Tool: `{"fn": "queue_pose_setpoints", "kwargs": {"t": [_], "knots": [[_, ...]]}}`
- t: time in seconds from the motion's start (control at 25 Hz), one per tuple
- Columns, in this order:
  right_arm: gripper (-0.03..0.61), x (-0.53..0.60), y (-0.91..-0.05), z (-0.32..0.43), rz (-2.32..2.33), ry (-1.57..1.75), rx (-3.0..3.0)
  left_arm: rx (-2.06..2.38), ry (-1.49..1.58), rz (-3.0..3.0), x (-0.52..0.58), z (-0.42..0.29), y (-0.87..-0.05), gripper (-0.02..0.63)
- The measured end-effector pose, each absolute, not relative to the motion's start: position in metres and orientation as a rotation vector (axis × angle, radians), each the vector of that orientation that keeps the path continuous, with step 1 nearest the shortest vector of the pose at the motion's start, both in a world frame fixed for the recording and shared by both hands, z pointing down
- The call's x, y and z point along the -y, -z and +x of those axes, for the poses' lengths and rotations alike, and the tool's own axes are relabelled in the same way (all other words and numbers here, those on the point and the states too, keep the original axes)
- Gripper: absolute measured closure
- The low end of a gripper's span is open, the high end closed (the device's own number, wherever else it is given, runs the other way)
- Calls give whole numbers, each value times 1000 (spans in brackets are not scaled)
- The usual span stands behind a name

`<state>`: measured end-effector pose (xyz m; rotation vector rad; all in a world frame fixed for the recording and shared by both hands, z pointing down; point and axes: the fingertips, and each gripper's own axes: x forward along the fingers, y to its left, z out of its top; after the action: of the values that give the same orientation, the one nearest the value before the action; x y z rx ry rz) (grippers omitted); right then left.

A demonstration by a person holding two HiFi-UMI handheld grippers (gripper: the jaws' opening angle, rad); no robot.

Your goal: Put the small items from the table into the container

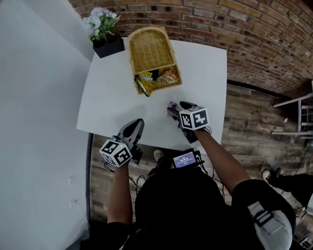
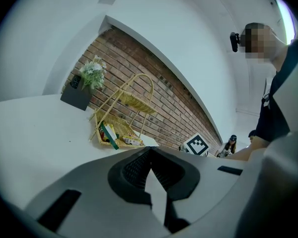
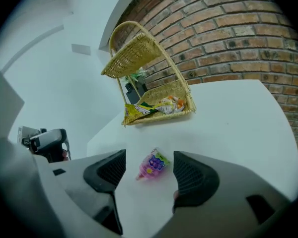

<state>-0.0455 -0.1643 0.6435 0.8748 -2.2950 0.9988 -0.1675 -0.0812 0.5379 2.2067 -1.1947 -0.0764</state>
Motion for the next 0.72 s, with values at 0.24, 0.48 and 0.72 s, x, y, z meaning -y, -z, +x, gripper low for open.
{"fn": "queue_pose_setpoints", "kwargs": {"t": [0.24,0.48,0.72], "knots": [[295,168,-660,-48,933,-1020,2238,1186,66,2185,80,-172,-546,605],[296,171,-672,-56,981,-1010,2204,1175,63,2177,80,-179,-548,606],[298,172,-680,-63,1009,-993,2194,1173,57,2166,80,-188,-553,605]]}}
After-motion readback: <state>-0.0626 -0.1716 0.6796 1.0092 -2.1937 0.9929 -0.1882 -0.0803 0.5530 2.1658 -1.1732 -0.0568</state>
